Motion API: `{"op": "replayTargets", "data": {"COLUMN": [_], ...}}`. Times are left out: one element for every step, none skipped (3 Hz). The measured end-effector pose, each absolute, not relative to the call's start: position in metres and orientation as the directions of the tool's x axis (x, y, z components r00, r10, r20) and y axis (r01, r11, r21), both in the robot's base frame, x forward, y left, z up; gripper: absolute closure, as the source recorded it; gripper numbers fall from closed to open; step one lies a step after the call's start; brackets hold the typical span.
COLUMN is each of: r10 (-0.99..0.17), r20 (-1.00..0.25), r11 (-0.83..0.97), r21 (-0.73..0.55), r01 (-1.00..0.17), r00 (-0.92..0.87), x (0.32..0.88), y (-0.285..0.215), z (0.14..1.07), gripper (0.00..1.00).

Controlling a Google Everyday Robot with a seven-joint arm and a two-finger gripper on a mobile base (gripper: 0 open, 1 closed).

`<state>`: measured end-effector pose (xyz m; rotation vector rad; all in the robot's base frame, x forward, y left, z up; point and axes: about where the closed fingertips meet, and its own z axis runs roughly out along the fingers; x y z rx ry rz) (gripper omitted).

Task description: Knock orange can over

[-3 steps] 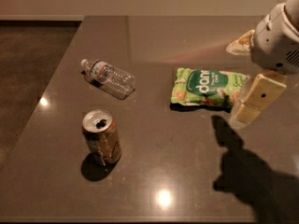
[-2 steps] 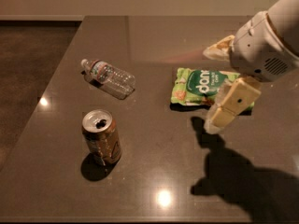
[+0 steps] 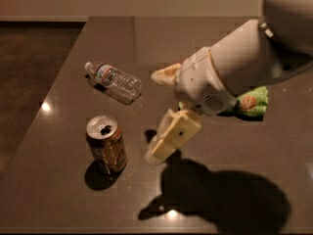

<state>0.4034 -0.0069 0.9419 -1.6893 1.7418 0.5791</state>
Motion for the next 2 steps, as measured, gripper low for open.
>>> {"op": "replayTargets", "data": {"r10": [-0.695,-0.681], "r20": [-0.717,-0.729], "r11": [0.014,-0.038], "r21": [-0.08,-0.062], "r01": [-0.997,-0.997], "r00": [0.048,0.071], "x": [0.391,0.383], "y": [0.033,0.061], "z": [0.918,0.907], "gripper": [0.0,0.0]}}
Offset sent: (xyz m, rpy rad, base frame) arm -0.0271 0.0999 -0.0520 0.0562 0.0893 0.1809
